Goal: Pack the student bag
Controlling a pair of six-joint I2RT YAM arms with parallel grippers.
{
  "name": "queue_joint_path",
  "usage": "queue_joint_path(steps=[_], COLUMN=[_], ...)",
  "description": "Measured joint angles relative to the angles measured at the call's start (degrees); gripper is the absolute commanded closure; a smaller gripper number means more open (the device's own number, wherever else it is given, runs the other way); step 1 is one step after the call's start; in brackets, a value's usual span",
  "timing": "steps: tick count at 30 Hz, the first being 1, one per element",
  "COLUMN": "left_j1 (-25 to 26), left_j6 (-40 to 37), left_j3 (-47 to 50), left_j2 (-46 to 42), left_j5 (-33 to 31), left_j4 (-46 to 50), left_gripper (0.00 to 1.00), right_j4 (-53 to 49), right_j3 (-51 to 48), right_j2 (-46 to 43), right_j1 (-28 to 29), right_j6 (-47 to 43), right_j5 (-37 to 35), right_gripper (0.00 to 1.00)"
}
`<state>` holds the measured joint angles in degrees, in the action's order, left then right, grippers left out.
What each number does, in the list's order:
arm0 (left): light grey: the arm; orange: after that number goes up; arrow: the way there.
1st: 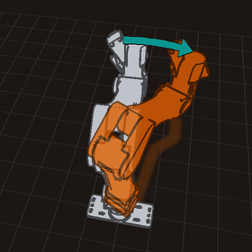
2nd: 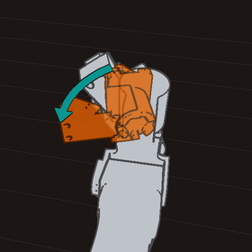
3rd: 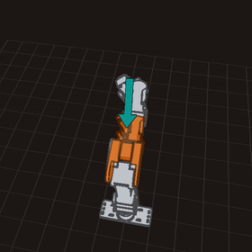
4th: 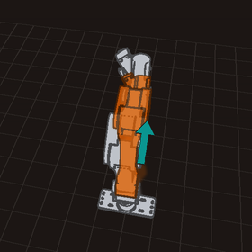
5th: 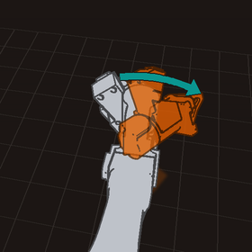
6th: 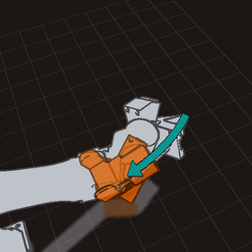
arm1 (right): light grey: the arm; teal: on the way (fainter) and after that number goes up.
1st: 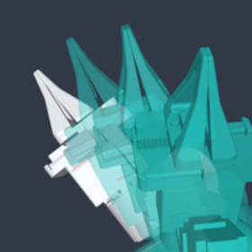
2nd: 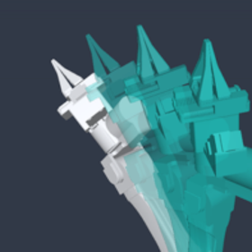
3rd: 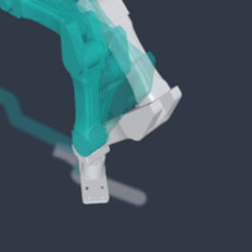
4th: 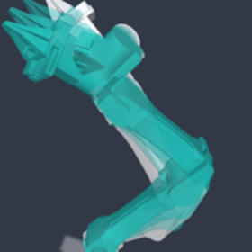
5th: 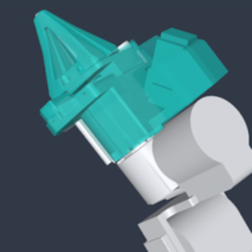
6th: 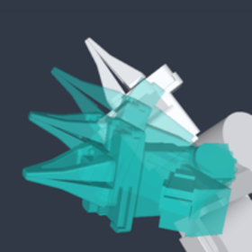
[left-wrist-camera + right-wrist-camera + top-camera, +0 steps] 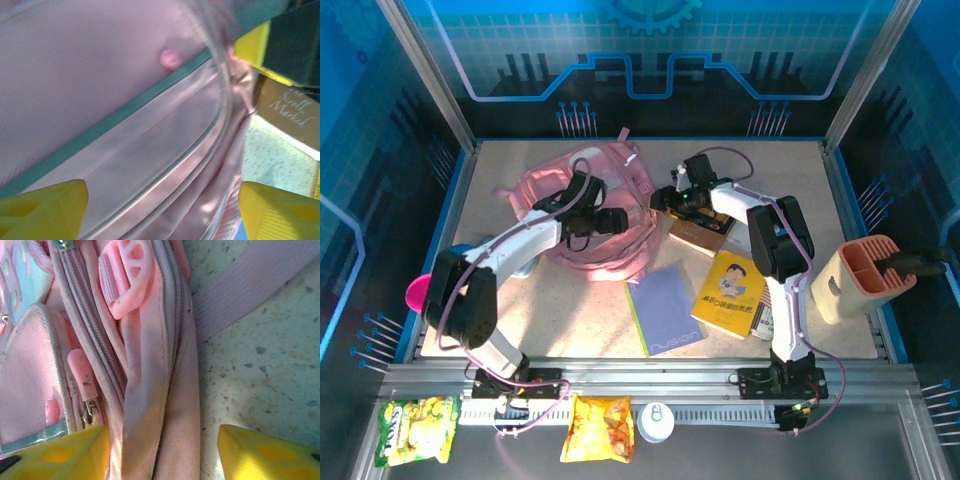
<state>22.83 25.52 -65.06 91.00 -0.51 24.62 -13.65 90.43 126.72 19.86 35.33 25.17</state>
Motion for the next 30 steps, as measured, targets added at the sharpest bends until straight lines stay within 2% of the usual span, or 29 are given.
queue_joint_path(steps=[5,8,11,15,23,30], left_j1=[-1.11,-2.14,-2.8,-3.56,-8.22,-12.63], left_j6=[6.73,10.23,12.22,13.62,13.44,11.5], left_j3=[10.01,14.25,15.45,15.32,10.75,4.79], left_j2=[-5.22,-5.66,-5.42,-3.43,2.54,6.14], left_j5=[-1.66,-1.6,-1.18,-1.05,0.87,0.81], left_j4=[-0.9,-1.97,-3.85,-6.25,-7.28,-7.56], left_gripper=[0.22,0.23,0.23,0.23,0.22,0.2], right_j4=[-1.42,-2.4,-3.19,-3.02,4.85,14.19], right_j3=[1.33,2.54,3.28,3.15,-6.32,-18.75], right_j2=[1.07,1.95,2.36,2.32,-4.9,-13.38], right_j1=[0.46,0.5,0.57,0.55,0.55,1.92], right_j6=[-1.01,-1.51,-1.53,-1.18,3.06,11.45], right_j5=[1.46,2.29,2.86,2.8,3.63,4.46], right_gripper=[0.56,0.68,0.81,0.88,0.91,0.9])
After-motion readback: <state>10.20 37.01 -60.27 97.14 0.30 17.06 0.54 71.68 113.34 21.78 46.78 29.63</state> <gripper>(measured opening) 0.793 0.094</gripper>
